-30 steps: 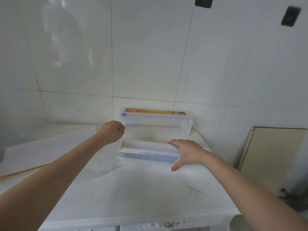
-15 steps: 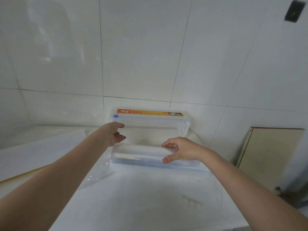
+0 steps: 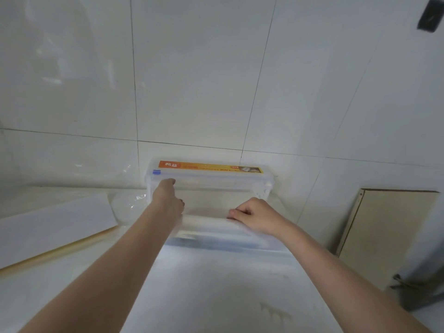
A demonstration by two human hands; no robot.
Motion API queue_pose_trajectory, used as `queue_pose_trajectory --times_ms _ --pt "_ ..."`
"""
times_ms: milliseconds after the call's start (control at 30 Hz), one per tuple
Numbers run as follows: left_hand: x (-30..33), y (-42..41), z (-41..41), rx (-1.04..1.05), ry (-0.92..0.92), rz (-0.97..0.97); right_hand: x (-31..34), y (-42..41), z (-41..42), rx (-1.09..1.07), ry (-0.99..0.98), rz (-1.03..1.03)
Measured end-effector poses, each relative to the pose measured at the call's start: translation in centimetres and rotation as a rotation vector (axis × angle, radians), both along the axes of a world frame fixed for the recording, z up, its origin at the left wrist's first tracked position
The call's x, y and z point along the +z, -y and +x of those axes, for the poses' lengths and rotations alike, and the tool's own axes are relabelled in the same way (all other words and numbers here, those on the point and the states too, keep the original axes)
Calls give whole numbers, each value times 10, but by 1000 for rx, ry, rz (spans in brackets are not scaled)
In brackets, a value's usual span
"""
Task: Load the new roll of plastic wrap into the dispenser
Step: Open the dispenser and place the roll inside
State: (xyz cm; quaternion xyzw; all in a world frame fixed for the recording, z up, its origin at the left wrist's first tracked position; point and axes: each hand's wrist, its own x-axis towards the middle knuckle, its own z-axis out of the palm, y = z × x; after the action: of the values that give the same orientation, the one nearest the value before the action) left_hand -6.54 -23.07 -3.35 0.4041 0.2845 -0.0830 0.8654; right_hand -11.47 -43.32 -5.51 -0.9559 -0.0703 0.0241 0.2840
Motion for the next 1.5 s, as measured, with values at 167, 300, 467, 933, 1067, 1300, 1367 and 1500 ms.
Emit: queue_pose_trajectory --times_ms 167,300,467,933,1067,1300,1367,1500 --pt "-13 -2 11 127 33 -44 10 -1 31 -571 -70 794" --pt "-14 -3 13 155 24 -62 2 2 48 -814 -148 1490" --pt "-13 -3 17 178 -6 -46 -6 9 53 -822 -90 1700" --pt "-11 -1 19 184 -26 -33 -9 10 60 -921 -150 1613" --pt "-11 0 17 184 -17 -33 -9 9 60 -929 -98 1582" --pt "-9 1 12 211 -12 -45 -9 9 57 -919 -115 1612" --pt "-8 1 11 226 -12 -40 -8 8 55 -912 -129 1622" --pt "-9 3 8 244 26 15 -6 5 52 -888 -79 1561"
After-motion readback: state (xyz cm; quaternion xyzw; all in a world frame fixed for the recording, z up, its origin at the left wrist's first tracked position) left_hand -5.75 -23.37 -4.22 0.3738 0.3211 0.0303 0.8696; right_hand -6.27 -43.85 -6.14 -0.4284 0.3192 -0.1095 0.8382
